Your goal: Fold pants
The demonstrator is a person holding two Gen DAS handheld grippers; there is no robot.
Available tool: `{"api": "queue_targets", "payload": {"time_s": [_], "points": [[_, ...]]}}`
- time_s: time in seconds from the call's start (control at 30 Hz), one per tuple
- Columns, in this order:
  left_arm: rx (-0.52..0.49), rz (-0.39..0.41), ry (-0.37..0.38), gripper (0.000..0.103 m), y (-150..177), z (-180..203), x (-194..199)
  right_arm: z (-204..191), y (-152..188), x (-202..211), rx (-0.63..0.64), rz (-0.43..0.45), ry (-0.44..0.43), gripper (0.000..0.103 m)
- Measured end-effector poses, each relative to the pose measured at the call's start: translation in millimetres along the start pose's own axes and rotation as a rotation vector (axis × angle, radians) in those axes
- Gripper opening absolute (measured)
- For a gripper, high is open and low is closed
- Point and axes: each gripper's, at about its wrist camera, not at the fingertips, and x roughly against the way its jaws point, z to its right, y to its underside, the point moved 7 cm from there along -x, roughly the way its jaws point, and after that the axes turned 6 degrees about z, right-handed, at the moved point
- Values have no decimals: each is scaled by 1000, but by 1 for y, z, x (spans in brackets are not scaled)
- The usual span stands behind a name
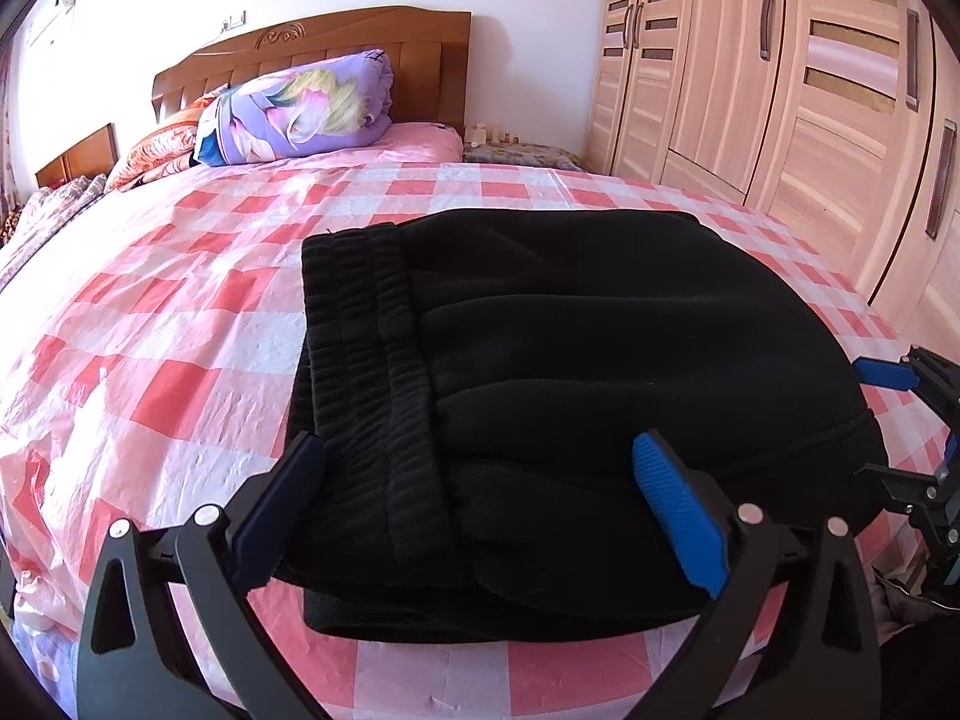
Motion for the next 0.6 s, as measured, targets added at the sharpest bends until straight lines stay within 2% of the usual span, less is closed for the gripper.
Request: {"api": "queue_targets", "payload": {"time_s": [0.27,0.37,0.43,0.5,0.57,0.6], "points": [[23,-1,1,102,2,-2,-1,-2,13,4,4,-35,21,98],[24,-6,-5,102,1,-1,-1,-3,14,17,4,-24,42,98],[29,-21,-20,102,1,-1,0,-2,12,33,0,15,51,98],[54,-49,-80,102,0,-2,7,1,5,56,-19,87,63,98],[48,-32,-239,102,-4,-7,27,8,-2,79,-42,167,104,98],[32,3,-328,102,-8,-8,42,12,-6,91,-58,209,129,98]]}}
